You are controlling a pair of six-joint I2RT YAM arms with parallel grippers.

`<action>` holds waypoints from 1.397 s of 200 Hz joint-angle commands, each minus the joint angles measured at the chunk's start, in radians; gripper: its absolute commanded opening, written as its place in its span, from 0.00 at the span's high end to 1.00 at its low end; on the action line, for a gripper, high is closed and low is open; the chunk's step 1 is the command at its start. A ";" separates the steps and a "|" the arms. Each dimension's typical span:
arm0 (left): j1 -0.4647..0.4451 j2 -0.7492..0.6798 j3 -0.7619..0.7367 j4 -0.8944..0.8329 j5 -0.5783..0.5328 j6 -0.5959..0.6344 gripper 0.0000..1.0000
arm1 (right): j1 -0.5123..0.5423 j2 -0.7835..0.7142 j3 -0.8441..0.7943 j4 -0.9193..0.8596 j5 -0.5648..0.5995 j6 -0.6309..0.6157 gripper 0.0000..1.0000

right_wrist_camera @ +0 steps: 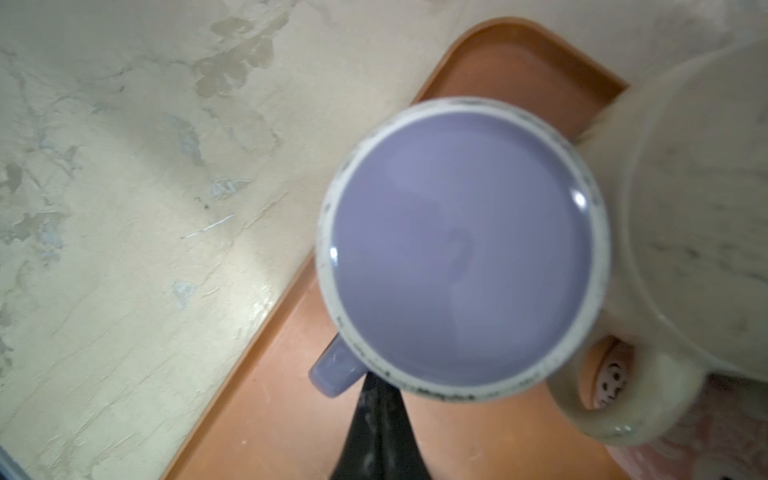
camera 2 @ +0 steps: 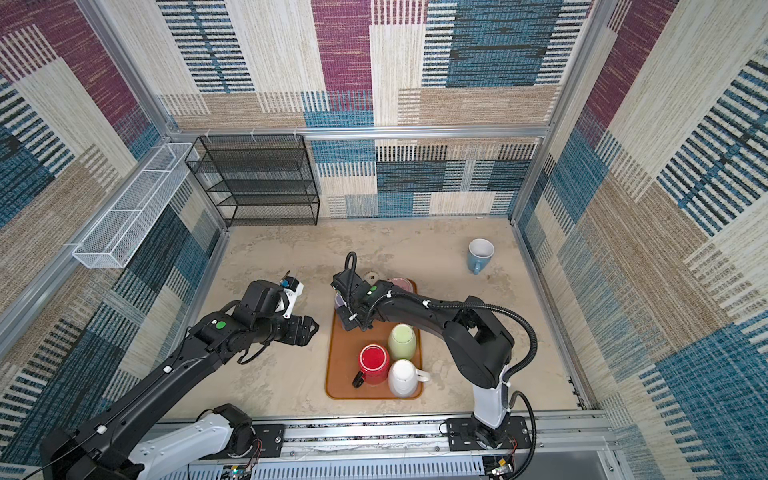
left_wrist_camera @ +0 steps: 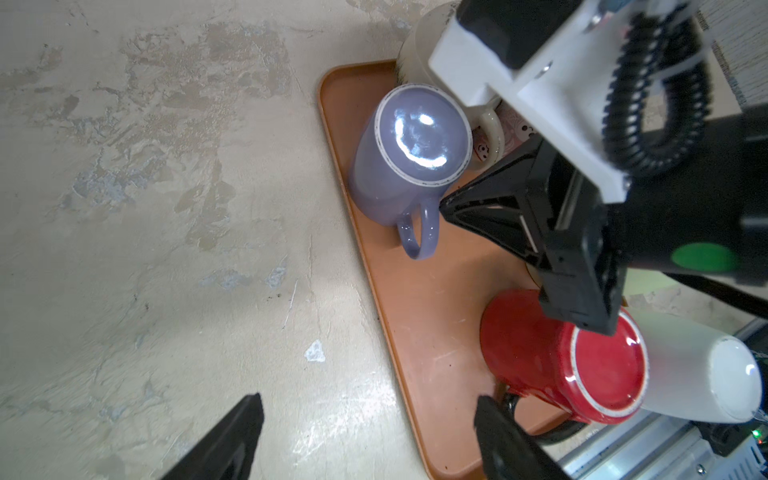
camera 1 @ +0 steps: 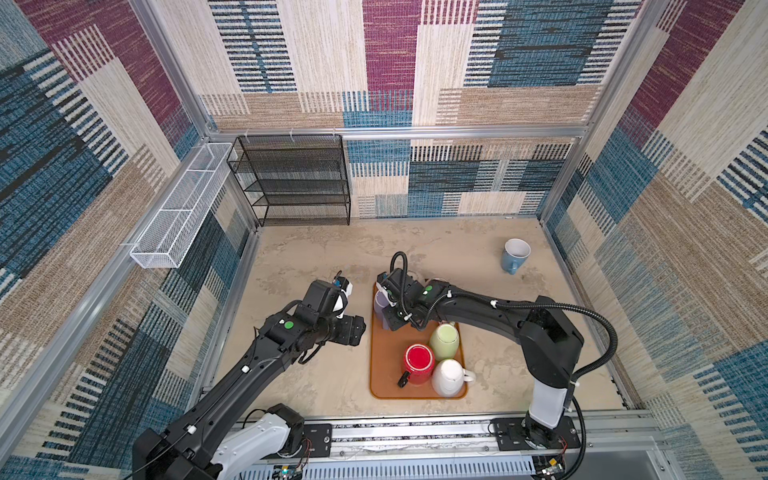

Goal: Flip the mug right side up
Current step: 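Lower the left gripper onto the purple mug's base while the right gripper hovers beside it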

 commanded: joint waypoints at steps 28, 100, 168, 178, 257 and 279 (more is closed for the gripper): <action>0.000 0.010 0.000 -0.002 -0.002 0.014 0.19 | 0.025 0.036 0.031 0.022 -0.073 0.025 1.00; 0.001 0.069 0.063 -0.032 0.021 0.028 0.23 | 0.019 -0.134 -0.038 0.028 -0.050 0.016 0.95; -0.065 0.194 0.129 -0.039 -0.017 0.019 0.27 | -0.124 -0.456 -0.254 0.144 -0.124 0.050 0.72; -0.075 0.215 0.142 -0.039 -0.026 0.017 0.28 | -0.153 -0.505 -0.291 0.166 -0.141 0.059 0.69; -0.126 0.380 0.213 -0.037 -0.073 -0.001 0.38 | -0.315 -0.766 -0.507 0.278 -0.222 0.117 0.47; -0.132 0.425 0.233 -0.037 -0.077 -0.003 0.39 | -0.345 -0.792 -0.530 0.285 -0.229 0.116 0.43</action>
